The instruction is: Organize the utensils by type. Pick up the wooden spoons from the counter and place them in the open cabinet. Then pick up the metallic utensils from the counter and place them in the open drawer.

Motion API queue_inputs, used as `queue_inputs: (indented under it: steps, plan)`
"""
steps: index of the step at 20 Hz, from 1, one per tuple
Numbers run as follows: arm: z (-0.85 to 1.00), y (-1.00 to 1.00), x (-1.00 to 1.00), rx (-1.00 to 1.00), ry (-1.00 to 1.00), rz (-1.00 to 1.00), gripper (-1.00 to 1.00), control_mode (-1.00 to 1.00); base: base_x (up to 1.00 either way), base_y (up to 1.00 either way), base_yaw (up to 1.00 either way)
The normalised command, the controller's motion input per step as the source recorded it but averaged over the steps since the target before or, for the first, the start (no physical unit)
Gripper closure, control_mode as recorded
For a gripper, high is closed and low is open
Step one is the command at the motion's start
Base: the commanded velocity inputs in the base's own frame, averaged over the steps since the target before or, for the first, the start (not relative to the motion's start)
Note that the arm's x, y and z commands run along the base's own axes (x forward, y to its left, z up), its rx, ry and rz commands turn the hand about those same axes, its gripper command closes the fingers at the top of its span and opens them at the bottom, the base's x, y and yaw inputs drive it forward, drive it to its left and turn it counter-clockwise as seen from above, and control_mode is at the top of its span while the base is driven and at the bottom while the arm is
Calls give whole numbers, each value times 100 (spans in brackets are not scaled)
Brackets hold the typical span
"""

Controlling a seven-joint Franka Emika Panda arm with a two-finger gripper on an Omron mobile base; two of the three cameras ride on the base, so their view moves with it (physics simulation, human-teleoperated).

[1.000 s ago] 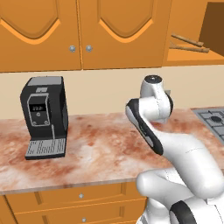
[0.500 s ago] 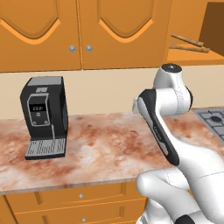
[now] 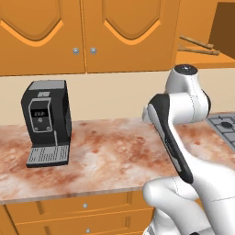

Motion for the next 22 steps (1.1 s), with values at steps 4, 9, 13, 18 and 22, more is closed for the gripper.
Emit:
queue_inputs:
  steps: [4, 9, 13, 18, 22]
  plan:
    - [26, 0, -9, -3, 3, 4, 100, -100, 0, 0, 0]
    - [0, 0, 0, 0, 0, 0, 100, 100, -19, -7, 0]
    - [0, 0, 0, 0, 0, 0, 100, 100, -100, -41, -20]
    - [0, 0, 0, 0, 0, 0, 100, 100, -88, -55, -27]
    - [0, 0, 0, 0, 0, 0, 100, 100, 0, -30, -71]
